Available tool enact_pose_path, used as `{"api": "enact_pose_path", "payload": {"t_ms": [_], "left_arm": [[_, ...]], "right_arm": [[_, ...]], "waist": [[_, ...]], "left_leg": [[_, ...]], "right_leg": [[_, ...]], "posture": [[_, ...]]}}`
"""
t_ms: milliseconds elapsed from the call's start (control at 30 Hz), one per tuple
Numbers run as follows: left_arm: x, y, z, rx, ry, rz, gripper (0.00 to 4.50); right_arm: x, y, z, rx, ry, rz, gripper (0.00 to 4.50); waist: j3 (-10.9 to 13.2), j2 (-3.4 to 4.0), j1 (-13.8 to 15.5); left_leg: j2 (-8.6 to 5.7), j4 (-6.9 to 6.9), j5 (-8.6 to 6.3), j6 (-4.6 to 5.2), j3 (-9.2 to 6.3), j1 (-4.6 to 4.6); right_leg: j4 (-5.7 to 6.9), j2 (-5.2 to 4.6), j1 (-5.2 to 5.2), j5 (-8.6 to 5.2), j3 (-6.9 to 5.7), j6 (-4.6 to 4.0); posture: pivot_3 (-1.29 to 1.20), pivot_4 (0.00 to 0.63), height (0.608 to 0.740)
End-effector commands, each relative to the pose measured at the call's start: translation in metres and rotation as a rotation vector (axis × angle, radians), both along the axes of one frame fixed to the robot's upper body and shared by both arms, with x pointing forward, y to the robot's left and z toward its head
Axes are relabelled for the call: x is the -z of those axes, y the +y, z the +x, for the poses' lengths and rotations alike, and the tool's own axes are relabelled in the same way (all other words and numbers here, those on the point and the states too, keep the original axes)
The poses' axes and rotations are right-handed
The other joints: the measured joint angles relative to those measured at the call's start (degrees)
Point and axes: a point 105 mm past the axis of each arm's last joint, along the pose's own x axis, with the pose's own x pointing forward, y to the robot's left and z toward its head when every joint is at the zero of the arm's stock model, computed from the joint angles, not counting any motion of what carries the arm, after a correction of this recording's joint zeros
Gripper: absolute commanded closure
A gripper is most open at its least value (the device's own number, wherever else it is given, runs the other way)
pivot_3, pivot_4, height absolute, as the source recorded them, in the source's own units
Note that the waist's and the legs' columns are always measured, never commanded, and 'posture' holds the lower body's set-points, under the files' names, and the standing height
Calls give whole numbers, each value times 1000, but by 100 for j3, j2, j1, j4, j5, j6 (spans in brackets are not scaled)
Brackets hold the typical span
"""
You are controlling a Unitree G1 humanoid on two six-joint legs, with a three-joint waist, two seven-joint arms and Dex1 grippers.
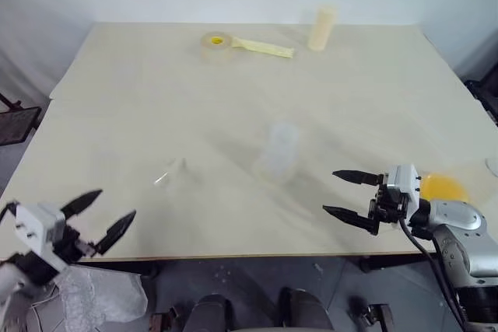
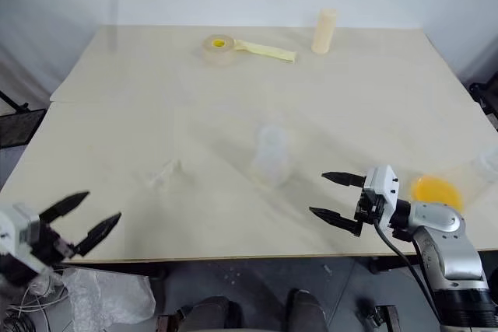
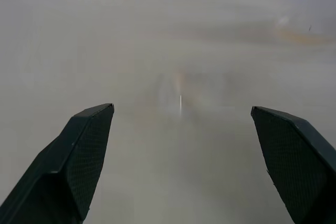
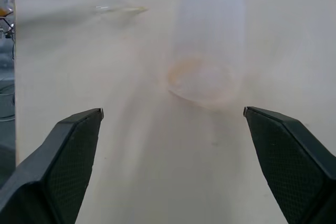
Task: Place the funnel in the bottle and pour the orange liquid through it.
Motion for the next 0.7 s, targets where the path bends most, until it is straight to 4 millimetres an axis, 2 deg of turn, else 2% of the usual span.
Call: {"api": "enact_pose_path", "payload": {"t_ms": [33,200,467,700], "left_arm": [[-16,-9,-2,6,-78,35,47],[-11,-27,8,32,-81,42,47],[11,-66,41,108,-70,75,47],[24,-78,70,82,-101,127,47]], "right_arm": [[-5,6,2,-41,-37,6,0],[-5,9,5,-52,-43,9,0],[-9,12,6,-40,-54,7,0],[-9,9,1,-10,-53,6,0]], "waist": [[0,0,58],[0,3,35],[0,4,32],[-1,5,32]], "left_leg": [[1,3,1,1,-1,0],[-11,5,1,6,-4,0],[-12,4,-2,7,3,0],[-11,4,-1,8,7,1]], "right_leg": [[0,0,0,-1,-1,-1],[3,-18,2,-1,4,-3],[6,-14,0,-1,-2,-2],[8,-10,-1,-1,-3,-2]], "posture": [[0,150,740],[0,150,740],[0,150,740],[0,150,740]]}}
